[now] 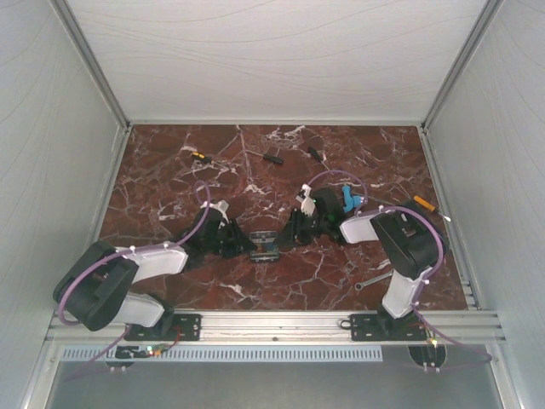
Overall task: Snap on the fuse box
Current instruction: Adjust the fuse box base at the center of the board.
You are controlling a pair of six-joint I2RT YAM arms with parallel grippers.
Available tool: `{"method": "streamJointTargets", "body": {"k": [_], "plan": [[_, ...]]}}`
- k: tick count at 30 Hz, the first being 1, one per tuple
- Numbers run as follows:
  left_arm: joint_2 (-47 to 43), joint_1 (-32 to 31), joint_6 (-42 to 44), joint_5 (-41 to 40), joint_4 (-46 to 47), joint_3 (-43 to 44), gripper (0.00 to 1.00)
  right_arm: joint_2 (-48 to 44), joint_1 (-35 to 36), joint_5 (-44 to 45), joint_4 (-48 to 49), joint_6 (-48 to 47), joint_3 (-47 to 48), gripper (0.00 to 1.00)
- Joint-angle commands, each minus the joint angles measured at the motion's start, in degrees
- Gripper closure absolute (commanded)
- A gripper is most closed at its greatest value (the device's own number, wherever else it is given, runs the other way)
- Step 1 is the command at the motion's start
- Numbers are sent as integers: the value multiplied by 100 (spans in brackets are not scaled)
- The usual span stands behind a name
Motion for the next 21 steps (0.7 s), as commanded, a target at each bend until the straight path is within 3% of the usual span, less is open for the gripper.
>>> {"method": "streamJointTargets", "body": {"k": [1,8,14,17,21], "plan": [[366,-110,-69,212,-244,-260,70,517,307,945,-1019,-697,202,82],[205,-110,-209,433,45,-315,69,661,339,1103,-1159,-1039,547,82],[217,-267,-379,701,574,-194,65,477,296,1075,-1435,-1652,1302,73],[212,-502,-269,617,504,69,58,324,183,976,-1450,-1706,1546,68],[-76,-572,-134,337,155,169,40,-147,-75,1018,-1404,-1644,1341,58]]}}
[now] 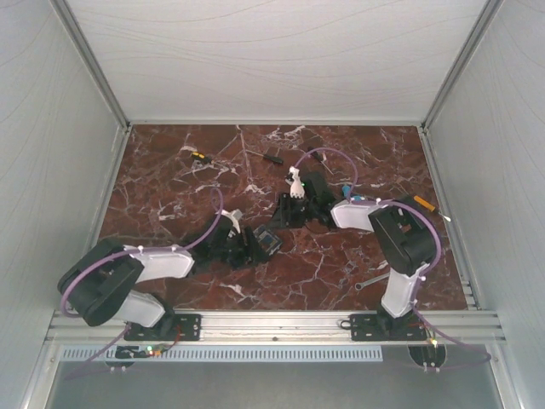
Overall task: Snap on the fuse box
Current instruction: Adjust the fuse box base at the center of the board.
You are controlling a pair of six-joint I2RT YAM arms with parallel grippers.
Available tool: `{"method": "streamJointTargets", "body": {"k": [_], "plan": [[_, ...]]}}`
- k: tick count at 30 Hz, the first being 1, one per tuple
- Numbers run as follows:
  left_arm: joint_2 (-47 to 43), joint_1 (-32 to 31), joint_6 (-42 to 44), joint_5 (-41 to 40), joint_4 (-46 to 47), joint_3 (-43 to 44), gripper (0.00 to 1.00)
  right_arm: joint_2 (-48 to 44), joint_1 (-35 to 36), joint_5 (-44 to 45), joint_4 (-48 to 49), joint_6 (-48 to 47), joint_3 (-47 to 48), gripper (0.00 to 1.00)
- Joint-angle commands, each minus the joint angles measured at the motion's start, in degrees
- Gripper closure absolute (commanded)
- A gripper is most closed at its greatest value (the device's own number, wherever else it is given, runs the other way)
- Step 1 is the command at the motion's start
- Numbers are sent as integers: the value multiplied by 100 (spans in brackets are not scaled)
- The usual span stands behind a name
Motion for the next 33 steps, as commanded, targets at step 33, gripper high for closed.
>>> {"method": "streamJointTargets", "body": {"k": [33], "plan": [[375,950,620,755,221,476,23,-629,-91,-90,2080,1840,-1930,41]]}}
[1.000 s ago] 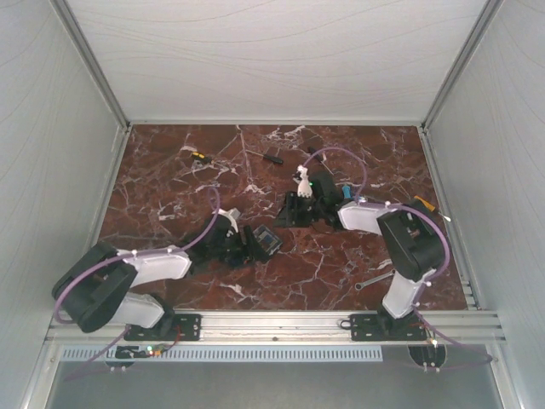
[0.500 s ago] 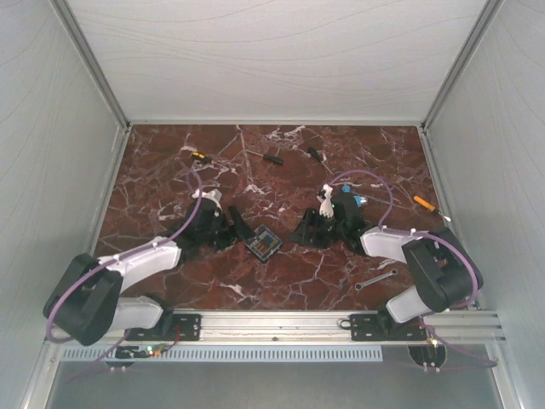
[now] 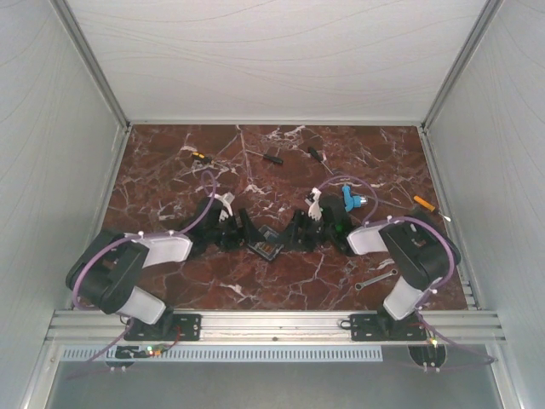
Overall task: Snap on the fuse box
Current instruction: Adjust the fuse box base at the center of the board.
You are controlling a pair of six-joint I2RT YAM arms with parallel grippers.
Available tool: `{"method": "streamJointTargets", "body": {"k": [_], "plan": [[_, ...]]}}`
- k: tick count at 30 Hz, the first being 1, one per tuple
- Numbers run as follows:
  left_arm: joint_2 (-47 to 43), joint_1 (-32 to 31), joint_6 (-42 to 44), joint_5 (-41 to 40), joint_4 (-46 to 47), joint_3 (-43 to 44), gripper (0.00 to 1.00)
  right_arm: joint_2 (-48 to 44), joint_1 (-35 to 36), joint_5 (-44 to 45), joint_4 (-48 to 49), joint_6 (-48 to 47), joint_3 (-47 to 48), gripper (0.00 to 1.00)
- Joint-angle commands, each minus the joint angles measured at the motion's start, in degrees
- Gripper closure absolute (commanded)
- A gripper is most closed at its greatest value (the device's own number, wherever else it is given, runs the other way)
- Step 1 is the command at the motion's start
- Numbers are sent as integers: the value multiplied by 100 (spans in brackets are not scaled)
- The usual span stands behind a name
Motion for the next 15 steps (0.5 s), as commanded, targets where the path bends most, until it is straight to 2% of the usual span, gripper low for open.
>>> {"method": "streamJointTargets", "body": {"k": [1,9,15], "plan": [[-78,22,-262,498,660,-303,23,478,40,-63,255,26,506,41],[0,-10,-544,605,1266,-575,22,1071,20,-151,-347,-670,1637,41],[379,-466,-759,335,1487,-213,20,851,-297,-84,-383,-864,1497,38]]}}
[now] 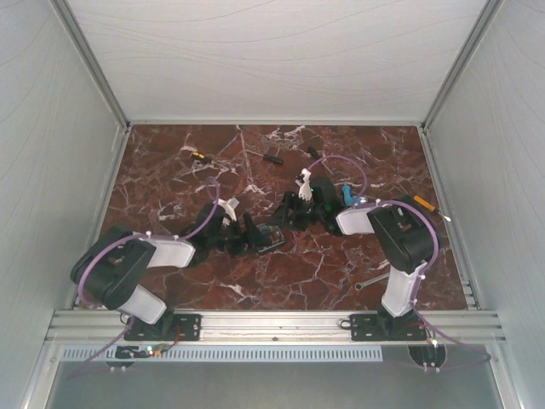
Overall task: Snap on the fuse box
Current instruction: Adjust the fuse box base at the center of the board.
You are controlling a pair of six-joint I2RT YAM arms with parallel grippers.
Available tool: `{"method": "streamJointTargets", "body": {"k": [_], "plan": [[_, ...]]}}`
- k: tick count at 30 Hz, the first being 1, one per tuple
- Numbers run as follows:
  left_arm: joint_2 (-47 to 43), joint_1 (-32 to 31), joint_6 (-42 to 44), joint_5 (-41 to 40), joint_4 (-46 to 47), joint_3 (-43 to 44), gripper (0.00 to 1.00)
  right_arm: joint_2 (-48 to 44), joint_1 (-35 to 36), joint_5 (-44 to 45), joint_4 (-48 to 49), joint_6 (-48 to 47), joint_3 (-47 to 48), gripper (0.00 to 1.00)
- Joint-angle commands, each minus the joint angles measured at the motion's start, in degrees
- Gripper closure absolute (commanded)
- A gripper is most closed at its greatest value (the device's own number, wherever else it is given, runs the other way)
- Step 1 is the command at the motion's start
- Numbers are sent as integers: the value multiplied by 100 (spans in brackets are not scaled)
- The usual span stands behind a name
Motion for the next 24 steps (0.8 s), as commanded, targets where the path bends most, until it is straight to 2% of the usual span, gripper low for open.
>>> {"method": "streamJointTargets", "body": {"k": [1,7,11,18,24], "plan": [[325,-433,-192,-206,340,403,20,-293,-312,7,-102,-306,-195,38],[231,-698,-323,-428,272,393,18,-985,-697,36,-260,-471,-763,37],[-365,-654,-206,-913,-468,180,19,-1254,-719,-26,-217,-446,-1098,37],[-1136,54,326,-1305,-1469,166,27,-1274,-434,-234,329,49,-1516,40],[-670,268,937,-1317,-1566,804,30,-1283,16,163,666,477,-1718,40]]}}
